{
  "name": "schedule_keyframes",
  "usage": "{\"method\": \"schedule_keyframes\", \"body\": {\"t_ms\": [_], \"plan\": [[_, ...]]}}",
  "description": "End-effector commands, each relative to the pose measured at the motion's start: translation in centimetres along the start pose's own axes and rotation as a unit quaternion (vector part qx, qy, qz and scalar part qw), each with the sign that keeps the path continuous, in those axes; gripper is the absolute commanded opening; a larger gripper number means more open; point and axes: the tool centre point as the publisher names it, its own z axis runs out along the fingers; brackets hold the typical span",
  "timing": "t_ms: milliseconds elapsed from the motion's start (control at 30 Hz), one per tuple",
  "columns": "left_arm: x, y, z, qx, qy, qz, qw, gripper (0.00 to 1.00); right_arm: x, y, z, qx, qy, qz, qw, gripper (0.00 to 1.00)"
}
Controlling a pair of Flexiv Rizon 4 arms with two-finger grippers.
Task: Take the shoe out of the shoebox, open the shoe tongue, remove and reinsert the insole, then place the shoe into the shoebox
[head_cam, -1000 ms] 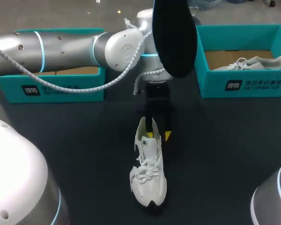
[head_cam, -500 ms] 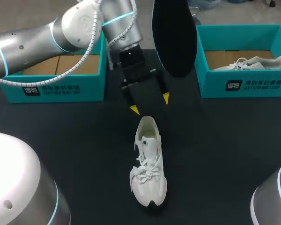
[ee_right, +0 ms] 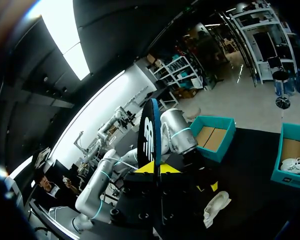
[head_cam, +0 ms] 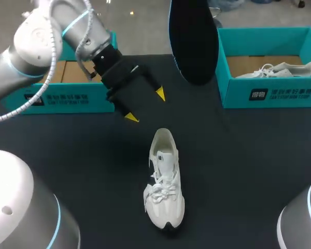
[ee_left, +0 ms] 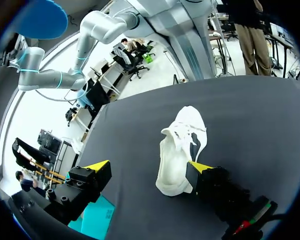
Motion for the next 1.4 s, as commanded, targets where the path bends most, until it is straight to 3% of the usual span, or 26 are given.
{"method": "schedule_keyframes", "body": {"t_ms": [33, 100, 167, 233, 267, 333, 467, 600, 833, 1033, 1200, 1400], "plan": [[0.9, -0.3, 0.2, -0.003, -0.348, 0.004, 0.937, 1.0, 0.0, 0.2, 0.2, 0.002, -0.001, 0.001, 1.0, 0.0], [0.9, -0.3, 0.2, -0.003, -0.348, 0.004, 0.937, 1.0, 0.0, 0.2, 0.2, 0.002, -0.001, 0.001, 1.0, 0.0], [0.3, -0.7, -0.2, -0.03, -0.348, 0.041, 0.936, 1.0, 0.0, 0.2, 0.2, 0.002, -0.001, 0.001, 1.0, 0.0], [-0.3, -0.9, -0.7, -0.014, -0.357, 0.068, 0.931, 1.0, 0.0, 0.2, 0.2, 0.002, -0.001, 0.001, 1.0, 0.0], [-0.7, -1.0, -0.9, -0.032, -0.361, 0.085, 0.928, 1.0, 0.0, 0.2, 0.2, 0.002, -0.001, 0.001, 1.0, 0.0], [-1.4, -1.2, -1.3, -0.022, -0.362, 0.112, 0.925, 1.0, 0.0, 0.2, 0.2, 0.002, -0.001, 0.001, 1.0, 0.0], [-2.6, -1.6, -1.8, -0.064, -0.341, 0.169, 0.923, 1.0, 0.0, 0.2, 0.2, 0.002, -0.001, 0.001, 1.0, 0.0], [-3.3, -1.9, -2.8, -0.076, -0.335, 0.206, 0.916, 1.0, 0.0, 0.2, 0.2, 0.002, -0.001, 0.001, 1.0, 0.0], [-4.7, -2.2, -4.6, -0.076, -0.35, 0.239, 0.902, 1.0, 0.0, 0.2, 0.2, 0.002, -0.001, 0.001, 1.0, 0.0], [-7.9, -3.2, -6.5, -0.085, -0.367, 0.272, 0.886, 1.0, 0.0, 0.2, 0.2, 0.002, -0.001, 0.001, 1.0, 0.0], [-10.4, -3.8, -6.6, -0.088, -0.373, 0.29, 0.877, 1.0, 0.0, 0.2, 0.2, 0.002, -0.001, 0.001, 1.0, 0.0], [-12.1, -4.3, -6.1, -0.083, -0.378, 0.307, 0.869, 1.0, 0.0, 0.2, 0.2, 0.002, -0.001, 0.001, 1.0, 0.0]]}}
